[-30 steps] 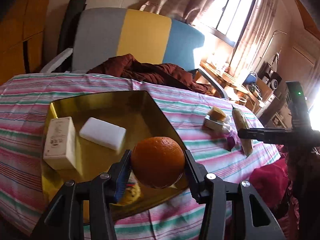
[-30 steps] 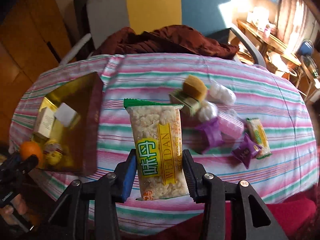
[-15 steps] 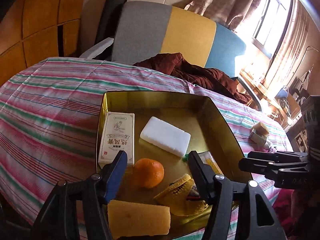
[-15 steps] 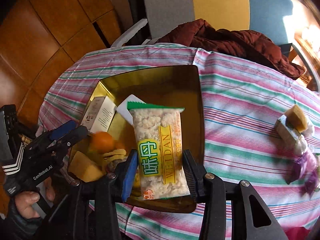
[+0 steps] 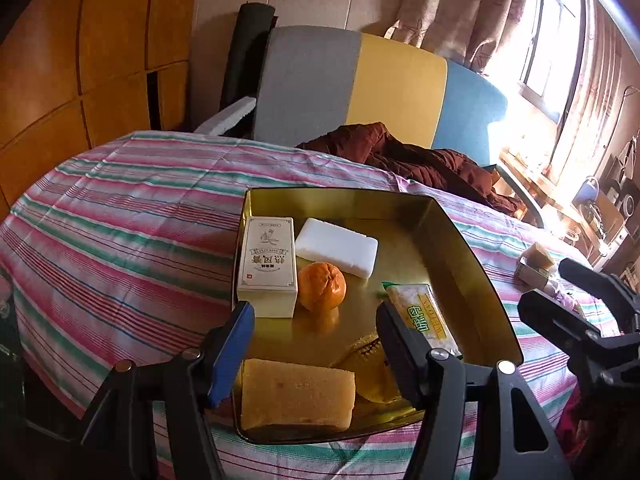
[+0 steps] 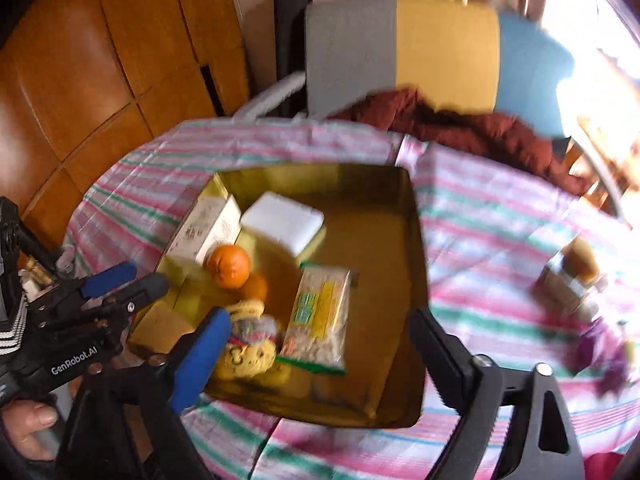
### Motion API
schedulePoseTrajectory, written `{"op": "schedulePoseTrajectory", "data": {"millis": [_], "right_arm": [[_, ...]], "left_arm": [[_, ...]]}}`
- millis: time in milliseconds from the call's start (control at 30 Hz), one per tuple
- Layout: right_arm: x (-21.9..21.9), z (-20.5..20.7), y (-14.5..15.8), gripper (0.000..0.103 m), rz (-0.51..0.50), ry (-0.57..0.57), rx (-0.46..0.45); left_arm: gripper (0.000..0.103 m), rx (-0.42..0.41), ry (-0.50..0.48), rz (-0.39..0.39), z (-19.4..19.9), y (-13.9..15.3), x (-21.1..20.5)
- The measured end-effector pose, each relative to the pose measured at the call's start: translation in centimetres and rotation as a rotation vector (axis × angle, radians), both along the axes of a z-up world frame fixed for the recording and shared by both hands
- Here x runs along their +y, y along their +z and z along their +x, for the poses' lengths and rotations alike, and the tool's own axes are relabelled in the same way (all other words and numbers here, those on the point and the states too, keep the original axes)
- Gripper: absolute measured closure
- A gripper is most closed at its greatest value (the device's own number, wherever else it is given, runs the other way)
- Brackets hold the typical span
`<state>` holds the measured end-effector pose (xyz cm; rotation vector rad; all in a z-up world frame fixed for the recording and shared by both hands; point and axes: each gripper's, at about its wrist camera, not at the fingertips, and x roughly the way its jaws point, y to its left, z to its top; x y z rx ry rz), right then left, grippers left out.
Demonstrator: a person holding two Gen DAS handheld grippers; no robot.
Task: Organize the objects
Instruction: 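Place the orange and the snack packet into the gold tray, then withdraw both tools from the gold tray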
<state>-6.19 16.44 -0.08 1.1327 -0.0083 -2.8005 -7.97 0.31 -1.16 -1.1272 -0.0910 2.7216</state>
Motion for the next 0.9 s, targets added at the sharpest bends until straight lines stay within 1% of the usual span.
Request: {"op": "schedulePoseTrajectory", "data": {"millis": [67, 100, 167, 200, 233, 367, 467, 567, 700, 900], "right_arm": [[-0.7, 1.7, 1.0, 0.000, 0.046, 0.019, 0.110], [-1.1, 2.3, 1.2, 0.000, 0.088, 0.006, 0.152], [-2.0, 3.1, 1.1, 0.000, 0.175, -0.021, 0.209], [-2.3, 3.1, 0.9, 0.000, 0.193, -0.009, 0.196], [-2.4, 3.0, 0.6, 0.000, 0.187, 0.007, 0.166], [-1.4, 2.7, -0.1, 0.001, 0.081, 0.005, 0.077], [-0.9, 3.0, -0.5, 0.002, 0.072, -0.020, 0.068], [-0.5, 3.2, -1.0, 0.002, 0.073, -0.042, 0.051], [0.3, 3.7, -1.0, 0.000, 0.061, -0.064, 0.051], [1.6, 4.1, -0.6, 0.000, 0.059, -0.090, 0.061]], "left_arm": [[0.039, 0.046, 0.016, -0.043, 0.8, 0.7, 0.4], [0.039, 0.063, 0.021, -0.058, 1.2, 1.0, 0.5], [0.039, 0.079, 0.020, -0.065, 1.7, 1.5, 0.7], [0.039, 0.081, 0.022, -0.066, 1.8, 1.6, 0.7], [0.039, 0.084, 0.029, -0.074, 1.9, 1.8, 0.8], [0.039, 0.102, 0.063, -0.116, 2.4, 2.2, 1.0], [0.039, 0.087, 0.053, -0.101, 2.6, 2.0, 0.9], [0.039, 0.082, 0.040, -0.111, 3.0, 1.8, 1.3], [0.039, 0.072, 0.008, -0.103, 3.4, 1.7, 1.9], [0.039, 0.064, -0.022, -0.113, 3.6, 1.5, 3.0]]}}
